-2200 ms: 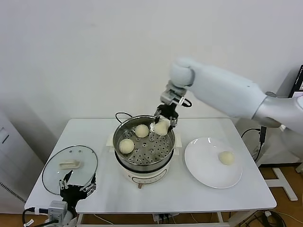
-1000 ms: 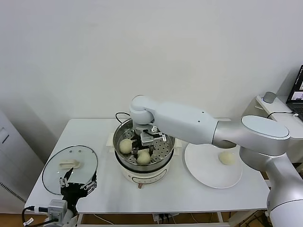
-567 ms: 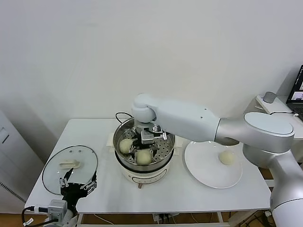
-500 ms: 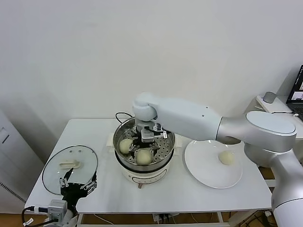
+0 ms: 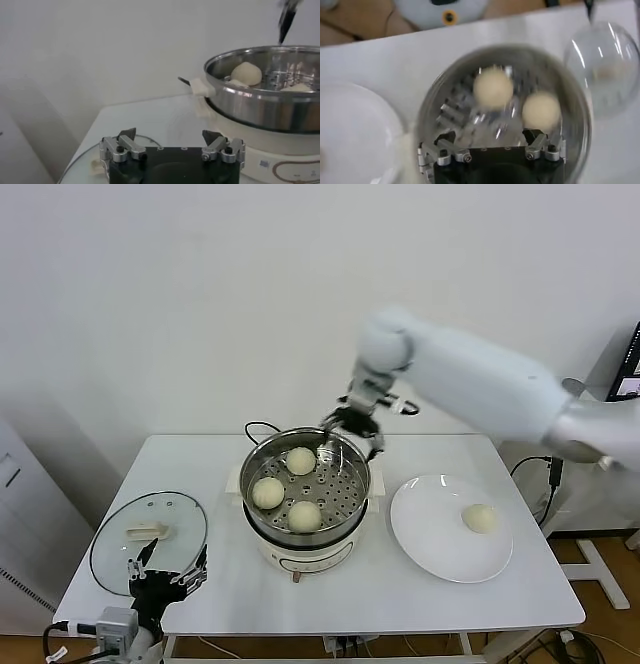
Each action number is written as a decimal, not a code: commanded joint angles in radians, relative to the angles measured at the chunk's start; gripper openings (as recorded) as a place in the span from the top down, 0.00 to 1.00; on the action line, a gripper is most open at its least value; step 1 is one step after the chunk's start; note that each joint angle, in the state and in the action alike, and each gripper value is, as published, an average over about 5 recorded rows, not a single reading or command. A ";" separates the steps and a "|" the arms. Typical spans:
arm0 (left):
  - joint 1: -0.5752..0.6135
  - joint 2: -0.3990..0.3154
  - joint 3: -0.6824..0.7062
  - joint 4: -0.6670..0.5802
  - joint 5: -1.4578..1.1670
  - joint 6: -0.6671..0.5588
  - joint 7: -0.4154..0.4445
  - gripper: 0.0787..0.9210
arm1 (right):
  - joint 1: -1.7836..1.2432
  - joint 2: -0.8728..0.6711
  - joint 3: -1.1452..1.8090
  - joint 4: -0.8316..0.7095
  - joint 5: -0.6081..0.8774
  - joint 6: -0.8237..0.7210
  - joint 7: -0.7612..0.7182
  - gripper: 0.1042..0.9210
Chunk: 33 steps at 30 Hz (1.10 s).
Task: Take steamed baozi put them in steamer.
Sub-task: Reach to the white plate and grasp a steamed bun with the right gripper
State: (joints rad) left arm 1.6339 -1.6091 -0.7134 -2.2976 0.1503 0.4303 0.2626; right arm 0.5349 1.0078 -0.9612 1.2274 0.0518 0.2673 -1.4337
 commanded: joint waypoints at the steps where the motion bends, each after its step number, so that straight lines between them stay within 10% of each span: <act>1: 0.008 -0.049 -0.001 -0.005 -0.048 -0.007 0.010 0.12 | 0.005 -0.364 0.080 -0.012 0.065 -0.444 -0.002 0.12; 10: 0.019 -0.049 0.001 -0.004 -0.109 0.006 0.029 0.12 | -0.378 -0.466 0.363 -0.023 -0.206 -0.383 0.013 0.12; 33: 0.040 -0.049 -0.014 0.008 -0.133 0.018 0.038 0.12 | -0.770 -0.171 0.748 -0.279 -0.618 -0.190 0.098 0.12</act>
State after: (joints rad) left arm 1.6712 -1.6091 -0.7268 -2.2924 0.0277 0.4465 0.2984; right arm -0.1125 0.7738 -0.3424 1.0313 -0.4386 0.0498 -1.3527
